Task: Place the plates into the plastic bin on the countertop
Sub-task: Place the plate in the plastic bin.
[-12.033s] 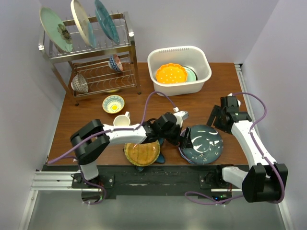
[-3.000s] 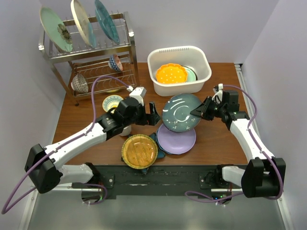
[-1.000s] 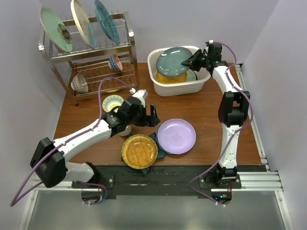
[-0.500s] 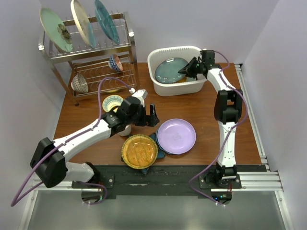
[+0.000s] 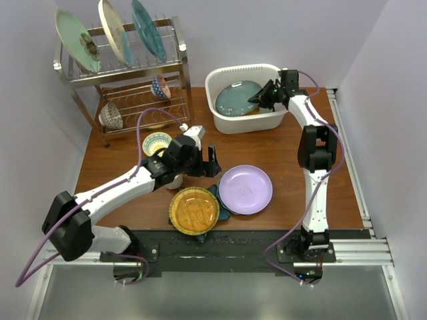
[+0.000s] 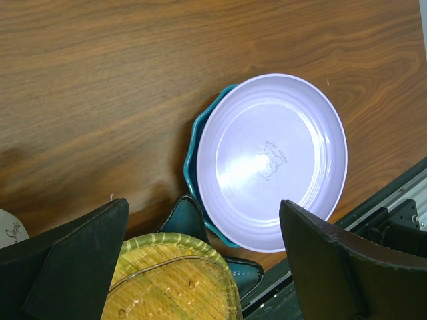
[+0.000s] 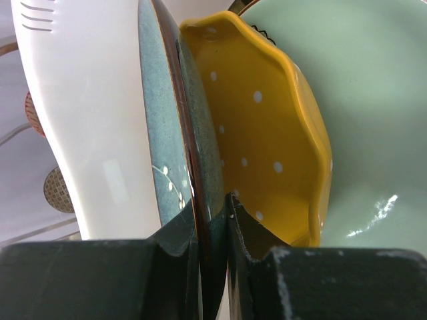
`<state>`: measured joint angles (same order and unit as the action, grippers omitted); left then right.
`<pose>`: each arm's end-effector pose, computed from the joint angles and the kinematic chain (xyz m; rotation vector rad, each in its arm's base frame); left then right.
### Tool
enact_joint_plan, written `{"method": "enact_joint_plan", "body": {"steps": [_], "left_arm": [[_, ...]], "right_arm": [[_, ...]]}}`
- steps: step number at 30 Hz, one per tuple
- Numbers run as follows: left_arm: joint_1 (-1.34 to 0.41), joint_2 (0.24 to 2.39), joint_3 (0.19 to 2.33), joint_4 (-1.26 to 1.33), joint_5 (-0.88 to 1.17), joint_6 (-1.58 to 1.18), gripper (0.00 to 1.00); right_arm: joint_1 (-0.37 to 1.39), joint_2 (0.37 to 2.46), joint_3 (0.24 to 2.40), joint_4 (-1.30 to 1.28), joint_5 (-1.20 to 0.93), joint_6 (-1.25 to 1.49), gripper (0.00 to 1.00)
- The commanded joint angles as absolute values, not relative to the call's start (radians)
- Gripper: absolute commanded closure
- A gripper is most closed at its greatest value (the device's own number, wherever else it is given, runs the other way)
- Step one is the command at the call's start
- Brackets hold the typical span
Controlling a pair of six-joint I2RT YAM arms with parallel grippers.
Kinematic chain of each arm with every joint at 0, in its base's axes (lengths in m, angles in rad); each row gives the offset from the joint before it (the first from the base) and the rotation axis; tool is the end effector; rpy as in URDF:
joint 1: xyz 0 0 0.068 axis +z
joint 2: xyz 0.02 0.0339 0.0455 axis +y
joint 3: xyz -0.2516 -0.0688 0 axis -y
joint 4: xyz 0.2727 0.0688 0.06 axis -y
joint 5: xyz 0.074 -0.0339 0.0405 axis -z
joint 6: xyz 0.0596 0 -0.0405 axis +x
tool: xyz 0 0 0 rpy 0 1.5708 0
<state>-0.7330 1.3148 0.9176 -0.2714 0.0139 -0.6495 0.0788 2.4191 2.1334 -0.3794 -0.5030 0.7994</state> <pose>0.2490 -0.2253 0.2239 0.1061 2.3493 -0.7388 0.5825 0.0748 0.1827 0.5477 2.2784 1.0218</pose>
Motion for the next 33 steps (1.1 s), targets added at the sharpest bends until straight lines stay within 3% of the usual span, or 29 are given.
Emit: {"method": "enact_joint_plan", "body": {"steps": [1, 9, 12, 33], "left_arm": [[-0.724, 1.298, 0.899, -0.247, 0.017, -0.630, 0.00], [-0.721, 1.270, 0.885, -0.241, 0.018, -0.632, 0.00], [-0.721, 1.267, 0.885, -0.247, 0.015, -0.630, 0.00], [-0.719, 1.223, 0.870, -0.255, 0.020, -0.646, 0.00]], "right_arm": [[0.083, 2.375, 2.157, -0.287, -0.548, 0.798, 0.92], [0.081, 2.349, 2.134, -0.379, -0.500, 0.713, 0.54], [0.081, 2.347, 2.138, -0.426, -0.473, 0.681, 0.46], [0.080, 2.376, 2.299, -0.738, -0.313, 0.477, 0.36]]}}
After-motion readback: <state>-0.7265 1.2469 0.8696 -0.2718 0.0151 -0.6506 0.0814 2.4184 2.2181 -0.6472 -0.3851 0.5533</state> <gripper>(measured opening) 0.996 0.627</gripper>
